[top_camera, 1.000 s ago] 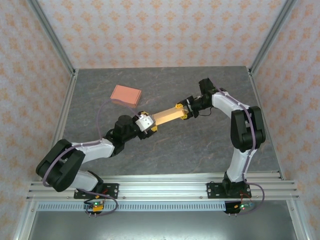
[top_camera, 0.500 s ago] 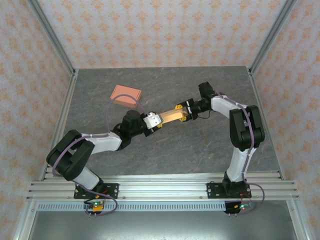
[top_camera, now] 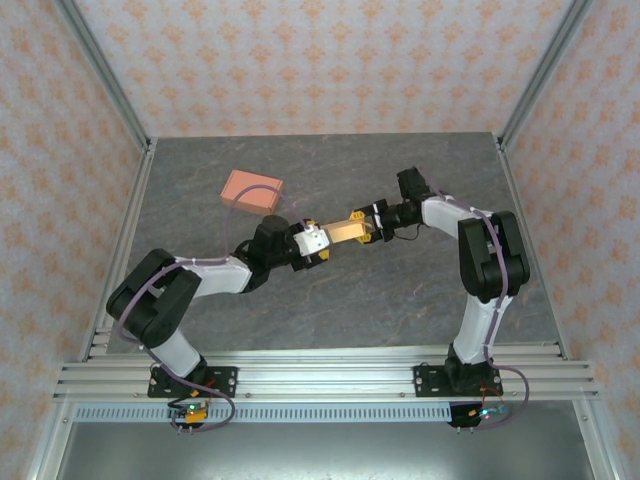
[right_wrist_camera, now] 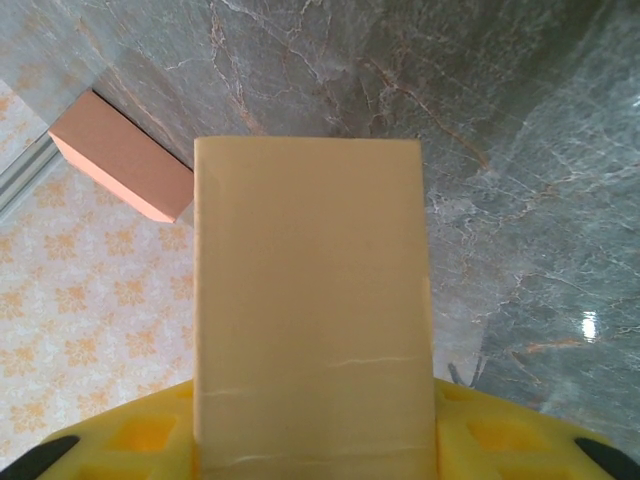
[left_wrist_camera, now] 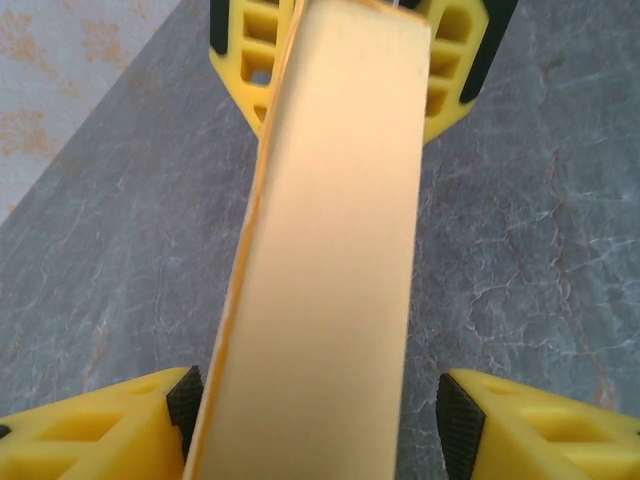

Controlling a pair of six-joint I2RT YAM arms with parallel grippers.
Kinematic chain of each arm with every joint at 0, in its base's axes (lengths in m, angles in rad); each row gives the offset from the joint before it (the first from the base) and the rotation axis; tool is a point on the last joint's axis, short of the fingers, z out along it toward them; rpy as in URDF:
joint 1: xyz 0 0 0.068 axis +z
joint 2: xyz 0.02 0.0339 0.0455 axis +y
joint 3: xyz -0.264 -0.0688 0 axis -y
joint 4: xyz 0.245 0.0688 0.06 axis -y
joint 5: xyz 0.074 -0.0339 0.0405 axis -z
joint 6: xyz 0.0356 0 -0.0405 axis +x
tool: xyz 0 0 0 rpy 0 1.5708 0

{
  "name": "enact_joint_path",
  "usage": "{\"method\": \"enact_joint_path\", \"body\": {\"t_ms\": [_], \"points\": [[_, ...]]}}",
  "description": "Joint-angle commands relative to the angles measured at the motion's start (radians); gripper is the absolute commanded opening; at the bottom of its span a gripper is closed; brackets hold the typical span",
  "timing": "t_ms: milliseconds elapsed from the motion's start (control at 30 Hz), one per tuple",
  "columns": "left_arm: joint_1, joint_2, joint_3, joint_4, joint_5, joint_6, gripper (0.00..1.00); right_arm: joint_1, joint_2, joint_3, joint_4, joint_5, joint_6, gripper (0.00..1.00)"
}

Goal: Fold the paper box

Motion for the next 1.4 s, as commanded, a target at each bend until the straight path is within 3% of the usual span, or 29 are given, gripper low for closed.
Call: {"method": "enact_joint_path", "body": {"t_ms": [0,167,233,433,600,700,800,933,1033,1133,1367], "points": [[0.0,0.041,0.038,-0.025,-0.045,0.052,0.61,0.001,-0.036,-0.009,-0.053,-0.028,0.176,0.44],[0.001,0.056,0.079,-0.061,-0.054,0.066,0.46,0.001,-0.038,-0.011,-0.062,-0.028,0.173,0.45],[0.001,0.06,0.107,-0.119,-0.046,0.078,0.42,-0.002,-0.043,-0.011,-0.064,-0.029,0.172,0.52],[0.016,0.035,0.157,-0.276,0.043,0.044,0.4,-0.034,-0.113,-0.019,-0.109,0.024,0.095,0.69],[0.027,0.046,0.24,-0.476,0.115,0.002,0.4,-0.083,-0.216,-0.029,-0.155,0.101,-0.056,0.73],[0.037,0.074,0.29,-0.576,0.15,-0.029,0.4,-0.099,-0.268,-0.043,-0.141,0.136,-0.254,0.73],[0.054,0.103,0.347,-0.679,0.194,-0.038,0.4,-0.098,-0.349,-0.056,-0.227,0.312,-0.579,0.71],[0.059,0.135,0.423,-0.77,0.211,-0.025,0.41,-0.083,-0.532,-0.196,-0.081,0.467,-0.925,0.66],[0.059,0.155,0.46,-0.796,0.203,-0.016,0.41,-0.041,-0.622,-0.268,0.012,0.489,-1.138,0.63],[0.059,0.174,0.492,-0.822,0.2,0.0,0.41,0.014,-0.605,-0.245,-0.016,0.54,-1.284,0.6],[0.057,0.189,0.522,-0.848,0.202,0.02,0.43,0.089,-0.419,-0.107,-0.084,0.65,-1.42,0.47]]}}
